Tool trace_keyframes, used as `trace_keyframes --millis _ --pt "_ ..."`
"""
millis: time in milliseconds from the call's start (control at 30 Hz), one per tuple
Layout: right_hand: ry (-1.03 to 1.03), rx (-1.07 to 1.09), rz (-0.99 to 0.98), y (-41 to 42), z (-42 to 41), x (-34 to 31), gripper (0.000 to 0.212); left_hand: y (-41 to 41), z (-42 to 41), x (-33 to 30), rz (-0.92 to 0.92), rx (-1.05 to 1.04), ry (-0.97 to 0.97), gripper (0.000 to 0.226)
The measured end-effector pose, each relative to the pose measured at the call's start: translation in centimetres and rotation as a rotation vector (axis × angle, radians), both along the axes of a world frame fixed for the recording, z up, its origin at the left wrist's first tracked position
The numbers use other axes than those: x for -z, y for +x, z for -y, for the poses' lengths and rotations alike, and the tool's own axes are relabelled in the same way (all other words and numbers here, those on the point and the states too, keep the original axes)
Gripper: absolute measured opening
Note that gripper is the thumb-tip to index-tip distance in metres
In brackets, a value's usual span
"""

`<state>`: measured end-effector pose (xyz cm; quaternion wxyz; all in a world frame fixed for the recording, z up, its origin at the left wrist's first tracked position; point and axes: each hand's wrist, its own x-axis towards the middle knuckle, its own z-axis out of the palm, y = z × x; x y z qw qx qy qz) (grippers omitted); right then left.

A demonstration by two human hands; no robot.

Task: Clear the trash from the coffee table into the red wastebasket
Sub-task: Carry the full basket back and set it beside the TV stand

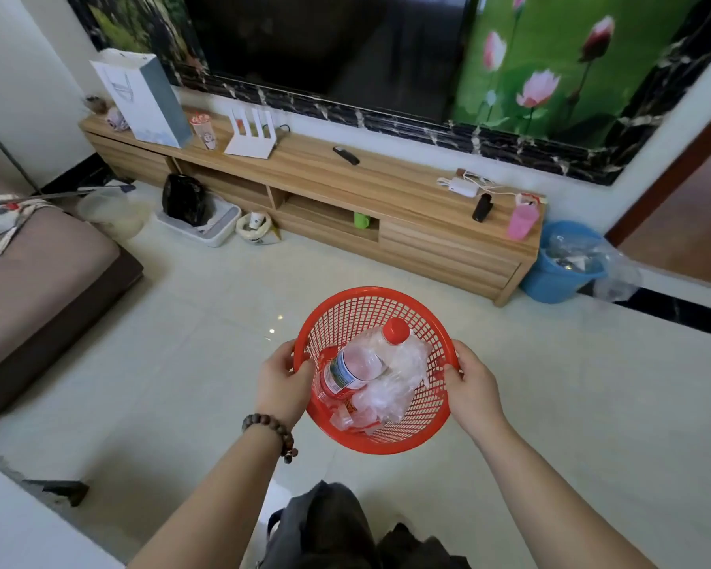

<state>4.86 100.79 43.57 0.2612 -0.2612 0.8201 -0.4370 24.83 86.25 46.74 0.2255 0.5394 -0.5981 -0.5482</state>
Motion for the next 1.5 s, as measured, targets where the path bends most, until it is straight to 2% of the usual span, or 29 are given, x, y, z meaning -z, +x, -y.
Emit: trace_keyframes --millis 233,433,667,867,1033,1233,1400,1500 --pt "-0.009 -0.023 0.03 -8.3 10.4 1.6 0.037 -8.2 10.2 1.9 -0.008 -0.024 0.014 0.013" --pt "0.001 0.041 0.063 -14.4 22.0 4.7 0.037 -15.2 23.4 5.9 0.002 0.038 0.058 0.012" --pt "0.106 0.162 0.103 -20.7 36.9 8.2 0.036 -23.6 41.1 11.0 0.174 0.193 0.059 0.029" --pt "0.216 0.221 0.109 -26.2 45.6 12.9 0.032 -30.4 50.1 15.6 0.261 0.255 0.107 0.032" --pt "0.292 0.244 0.156 -30.8 49.6 21.3 0.031 -34.9 54.2 23.8 0.324 0.269 0.135 0.028" --pt "0.36 0.214 0.197 -34.9 53.8 36.9 0.032 -39.2 57.3 38.5 0.417 0.186 0.198 0.038" --pt "0.381 0.199 0.157 -38.1 57.4 49.2 0.031 -42.1 59.8 50.3 0.314 0.123 0.342 0.041" --pt "0.377 0.181 0.164 -39.2 58.9 54.8 0.031 -43.7 61.0 55.5 0.262 0.152 0.395 0.052"
